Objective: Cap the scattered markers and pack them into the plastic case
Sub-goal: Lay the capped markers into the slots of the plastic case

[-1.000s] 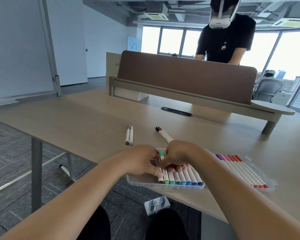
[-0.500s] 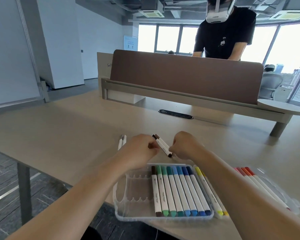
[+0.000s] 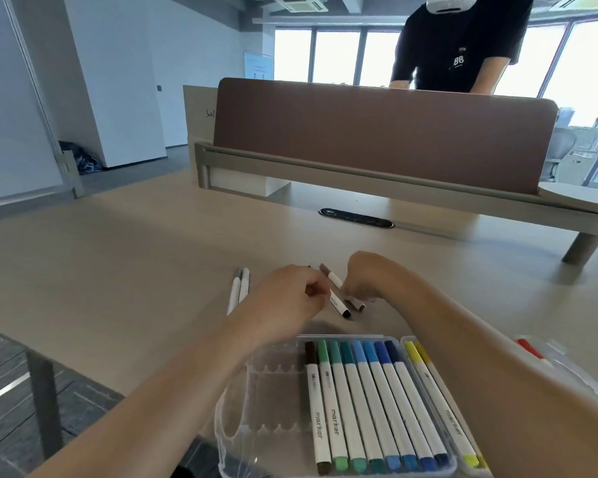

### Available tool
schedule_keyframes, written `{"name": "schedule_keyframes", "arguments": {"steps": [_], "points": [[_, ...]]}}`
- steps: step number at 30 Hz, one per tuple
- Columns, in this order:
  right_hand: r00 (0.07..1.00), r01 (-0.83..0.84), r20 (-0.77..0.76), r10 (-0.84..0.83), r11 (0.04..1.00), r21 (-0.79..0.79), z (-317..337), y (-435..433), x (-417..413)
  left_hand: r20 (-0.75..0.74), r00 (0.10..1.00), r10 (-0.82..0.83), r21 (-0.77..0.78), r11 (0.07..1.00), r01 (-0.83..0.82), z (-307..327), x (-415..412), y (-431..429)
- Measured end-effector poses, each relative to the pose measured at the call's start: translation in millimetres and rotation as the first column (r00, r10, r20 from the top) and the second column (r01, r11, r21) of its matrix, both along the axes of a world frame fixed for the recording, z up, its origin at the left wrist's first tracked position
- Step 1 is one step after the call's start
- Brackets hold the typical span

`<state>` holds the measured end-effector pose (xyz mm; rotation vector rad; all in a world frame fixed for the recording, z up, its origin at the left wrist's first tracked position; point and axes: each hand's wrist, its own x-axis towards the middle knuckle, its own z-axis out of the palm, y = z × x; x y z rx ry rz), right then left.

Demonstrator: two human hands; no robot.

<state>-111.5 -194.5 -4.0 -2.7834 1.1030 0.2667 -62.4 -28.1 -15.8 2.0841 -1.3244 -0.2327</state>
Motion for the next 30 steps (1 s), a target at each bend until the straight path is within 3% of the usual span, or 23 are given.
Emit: {"name": "schedule_keyframes", "arguments": {"steps": [6, 10, 14, 19, 21, 26, 30], "points": [[0.988, -0.037, 0.150, 0.027, 0.997, 0.062, 25.9, 27.3, -23.6, 0.005, 0.997, 0.082, 0.025, 0.996, -0.082, 3.6, -5.9, 26.3], [0.986, -0.148, 0.115, 0.124, 0.960, 0.237, 47.0, 78.0, -55.7, 0.006, 0.991, 0.131, 0.046, 0.990, -0.132, 6.8, -13.5, 47.3], [0.990, -0.141, 0.045, 0.136, 0.869, 0.475, 45.9, 113.5, -84.4, 0.039, 0.993, 0.113, 0.095, 0.989, -0.116, 12.0, -29.9, 75.9], [0.990, -0.121, 0.005, 0.143, 0.812, 0.571, 33.1, 138.0, -101.3, 0.021, 0.996, 0.086, 0.128, 0.988, -0.088, 9.8, -52.7, 97.8], [0.991, -0.118, 0.017, 0.131, 0.820, 0.560, 30.1, 142.2, -105.7, 0.048, 0.997, 0.053, 0.178, 0.982, -0.061, 10.7, -61.3, 104.5], [0.986, -0.167, 0.060, 0.155, 0.920, 0.354, 26.2, 145.1, -113.9, 0.120, 0.991, -0.062, 0.268, 0.963, 0.028, 10.6, -67.6, 114.6], [0.987, -0.163, 0.064, 0.149, 0.915, 0.370, 23.9, 145.8, -113.9, 0.114, 0.985, -0.131, 0.302, 0.949, 0.091, 8.5, -65.2, 115.7]]}}
